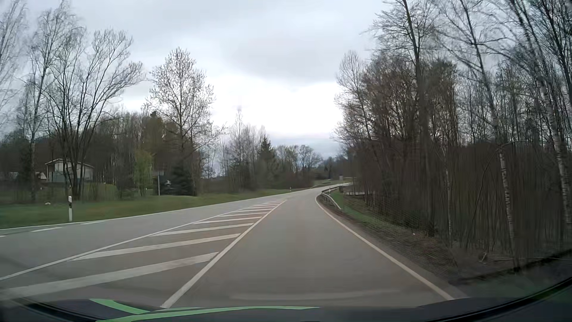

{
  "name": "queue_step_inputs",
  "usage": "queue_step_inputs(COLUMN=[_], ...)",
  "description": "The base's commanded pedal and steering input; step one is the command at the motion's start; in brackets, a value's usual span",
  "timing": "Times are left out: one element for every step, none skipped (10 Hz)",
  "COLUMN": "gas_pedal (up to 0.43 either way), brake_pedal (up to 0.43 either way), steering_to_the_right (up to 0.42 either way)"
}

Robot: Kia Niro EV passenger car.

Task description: Follow the waypoints while adhering to traffic rules and regulations

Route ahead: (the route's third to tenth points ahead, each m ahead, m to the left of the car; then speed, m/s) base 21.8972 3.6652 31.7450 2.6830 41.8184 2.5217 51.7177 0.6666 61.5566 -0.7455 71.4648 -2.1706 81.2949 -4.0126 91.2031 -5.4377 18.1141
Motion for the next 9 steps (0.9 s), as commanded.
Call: queue_step_inputs(gas_pedal=[0.11, 0.118, 0.118, 0.118, 0.118, 0.118, 0.118, 0.118, 0.118], brake_pedal=[0.0, 0.0, 0.0, 0.0, 0.0, 0.0, 0.0, 0.0, 0.0], steering_to_the_right=[0.012, 0.012, 0.012, 0.012, 0.011, 0.01, 0.009, 0.009, 0.009])
